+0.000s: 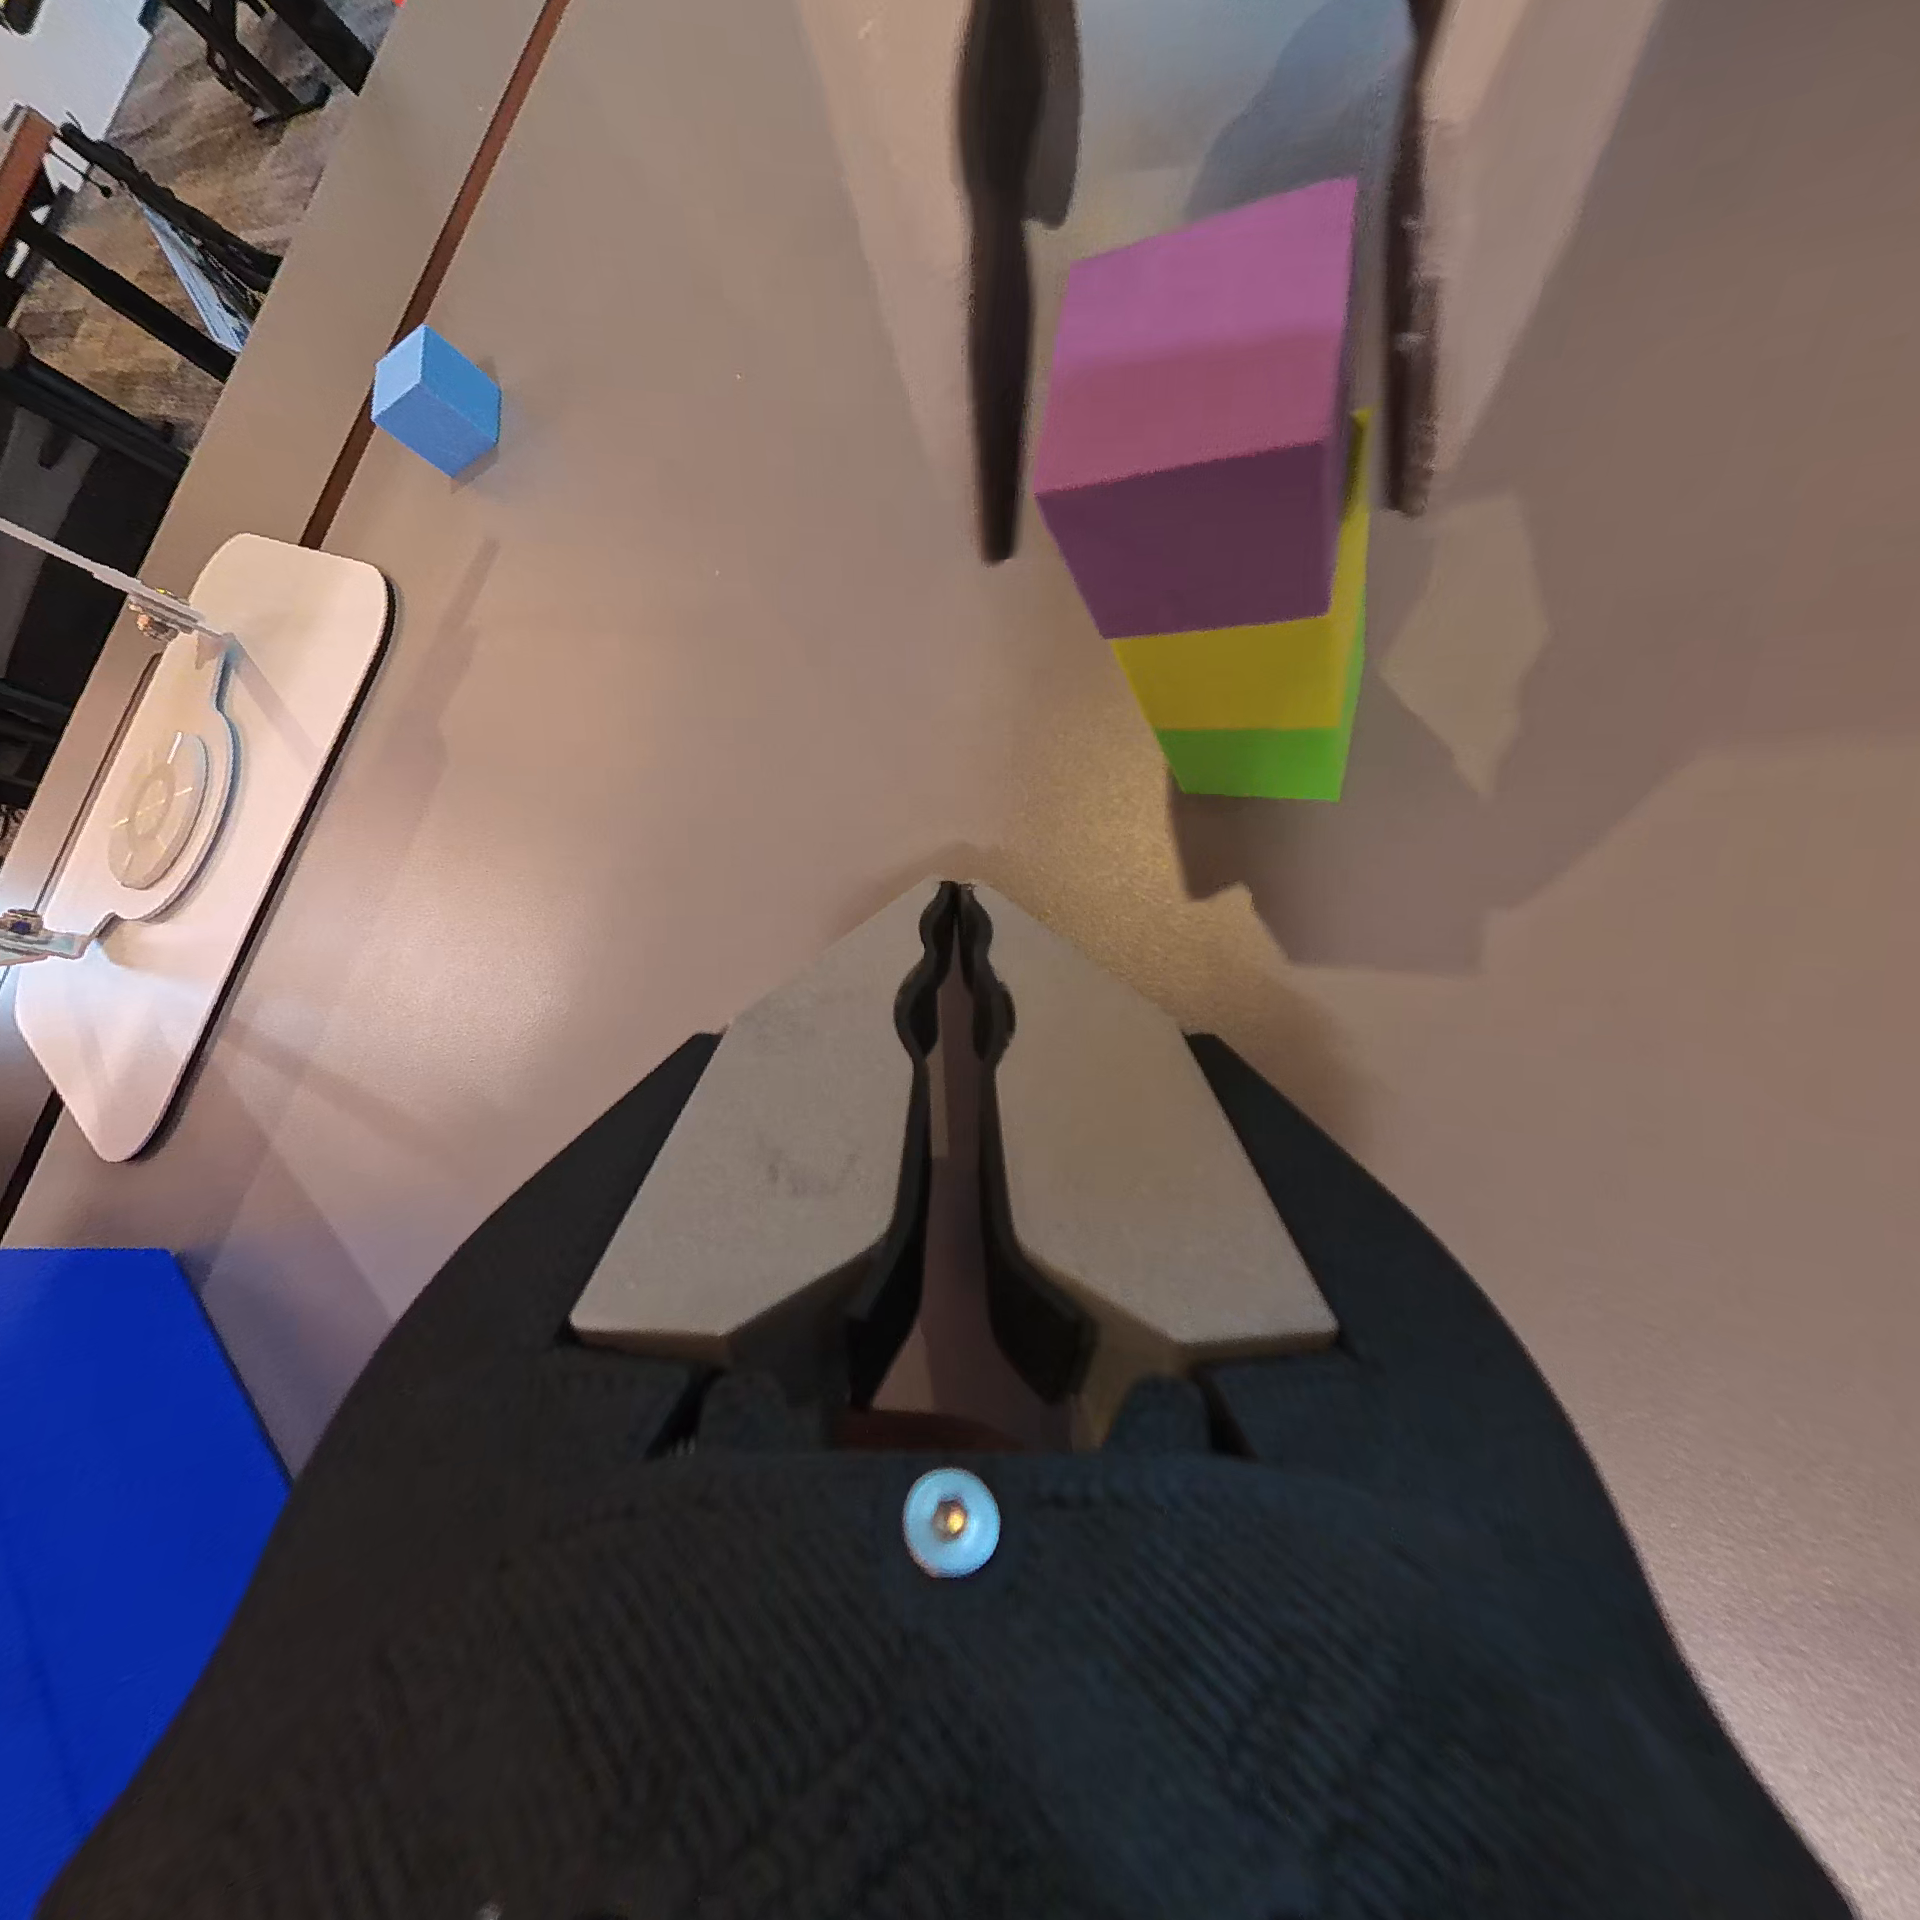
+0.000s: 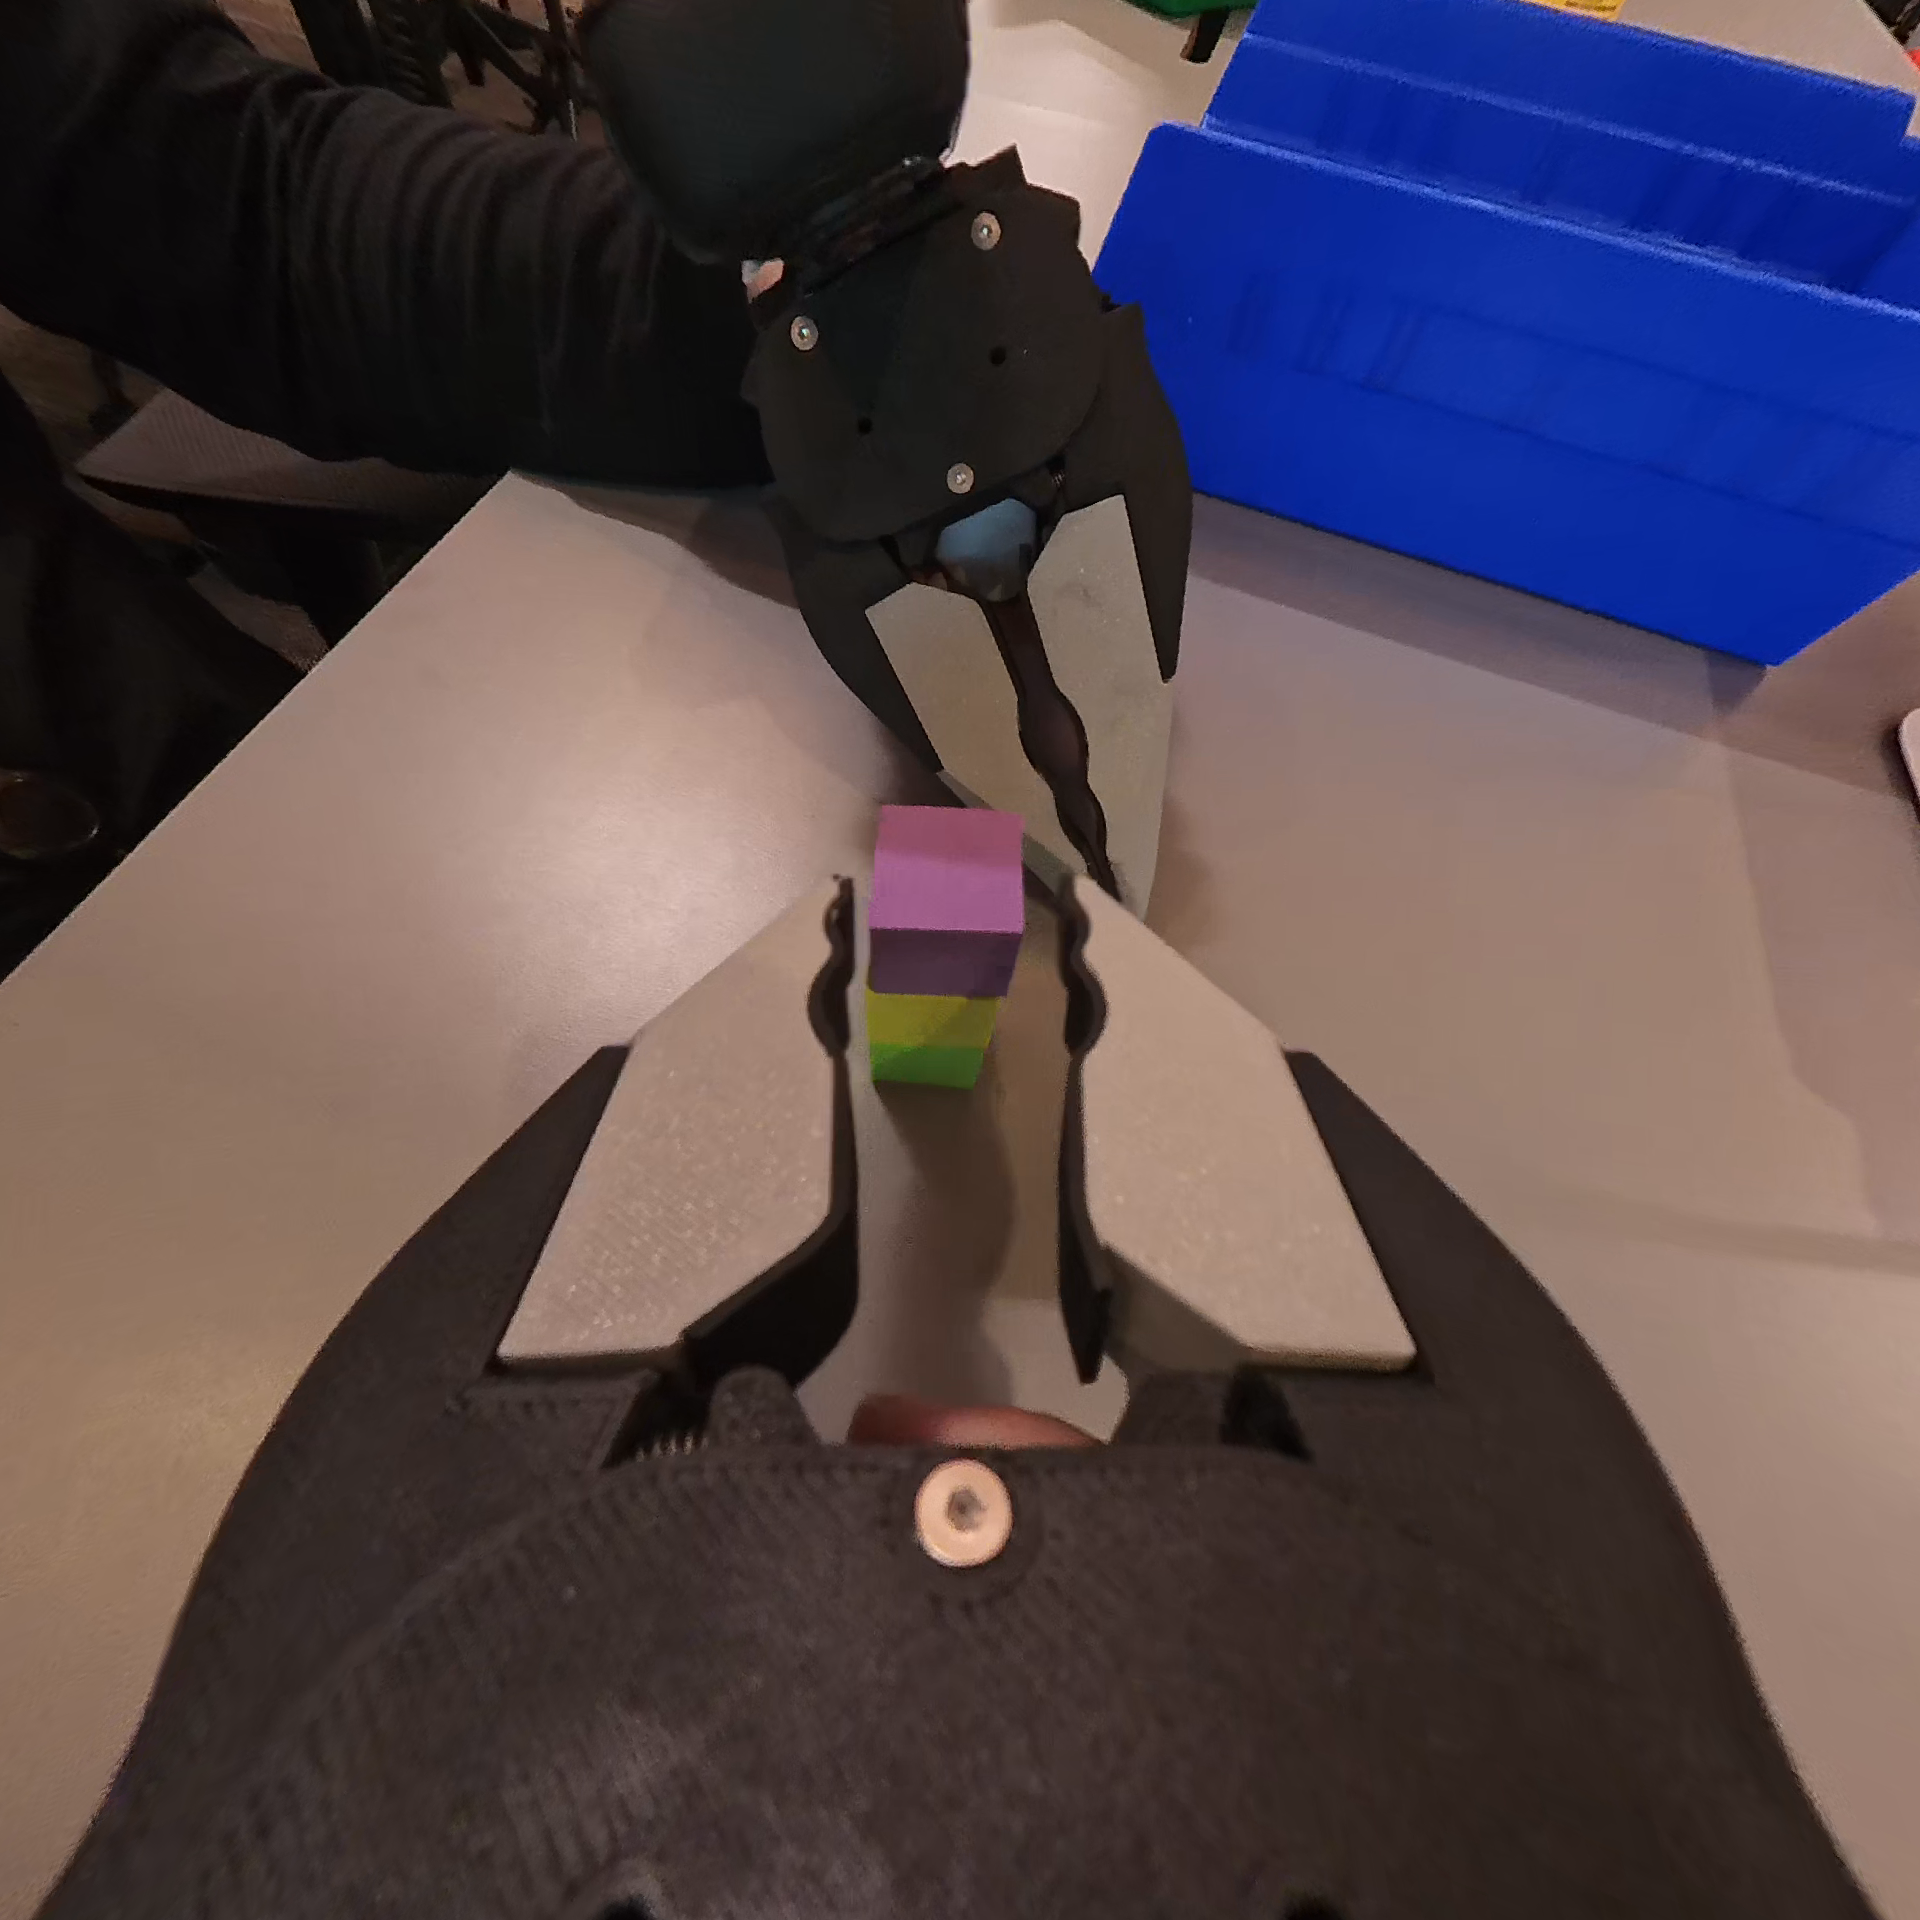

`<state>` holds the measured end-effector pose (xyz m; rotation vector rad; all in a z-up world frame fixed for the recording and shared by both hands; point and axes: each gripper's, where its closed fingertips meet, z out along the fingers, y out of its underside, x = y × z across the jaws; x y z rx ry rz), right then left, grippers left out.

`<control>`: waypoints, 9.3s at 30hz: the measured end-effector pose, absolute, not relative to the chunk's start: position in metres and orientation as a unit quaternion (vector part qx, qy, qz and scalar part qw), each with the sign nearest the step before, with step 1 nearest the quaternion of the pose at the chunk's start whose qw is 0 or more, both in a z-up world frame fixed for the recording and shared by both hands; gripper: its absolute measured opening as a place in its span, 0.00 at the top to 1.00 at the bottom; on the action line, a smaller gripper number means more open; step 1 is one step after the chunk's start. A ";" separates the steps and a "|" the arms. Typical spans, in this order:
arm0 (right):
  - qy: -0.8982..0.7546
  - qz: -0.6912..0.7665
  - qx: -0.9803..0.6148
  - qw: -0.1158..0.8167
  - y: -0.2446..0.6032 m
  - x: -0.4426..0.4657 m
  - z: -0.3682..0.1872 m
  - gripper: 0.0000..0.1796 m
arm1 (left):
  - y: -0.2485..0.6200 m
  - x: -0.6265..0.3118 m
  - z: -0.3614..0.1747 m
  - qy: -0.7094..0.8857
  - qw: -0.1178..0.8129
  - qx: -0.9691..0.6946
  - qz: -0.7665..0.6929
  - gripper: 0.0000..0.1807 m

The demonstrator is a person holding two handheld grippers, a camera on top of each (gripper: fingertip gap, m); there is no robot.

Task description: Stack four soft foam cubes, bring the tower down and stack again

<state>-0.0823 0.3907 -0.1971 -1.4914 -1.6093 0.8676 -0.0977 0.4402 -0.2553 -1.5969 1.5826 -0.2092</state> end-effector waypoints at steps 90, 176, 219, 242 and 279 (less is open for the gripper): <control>-0.615 0.343 -0.594 0.389 0.397 -0.084 -0.154 0.86 | 0.458 -0.116 -0.255 0.566 0.407 -0.709 -0.102 1.00; -0.671 0.292 -0.594 0.334 0.388 -0.086 -0.180 0.85 | 0.458 -0.116 -0.255 0.572 0.416 -0.701 -0.085 1.00; -0.546 0.084 -0.687 0.472 0.413 -0.069 -0.227 0.84 | 0.458 -0.117 -0.255 0.572 0.417 -0.701 -0.084 1.00; -0.429 0.009 -0.761 0.487 0.458 -0.020 -0.233 0.85 | 0.512 -0.169 -0.252 0.400 0.416 -0.814 -0.065 0.88; -0.281 0.115 -0.869 0.390 0.478 0.020 -0.256 0.76 | 0.461 -0.087 -0.255 0.550 0.381 -0.726 -0.158 0.98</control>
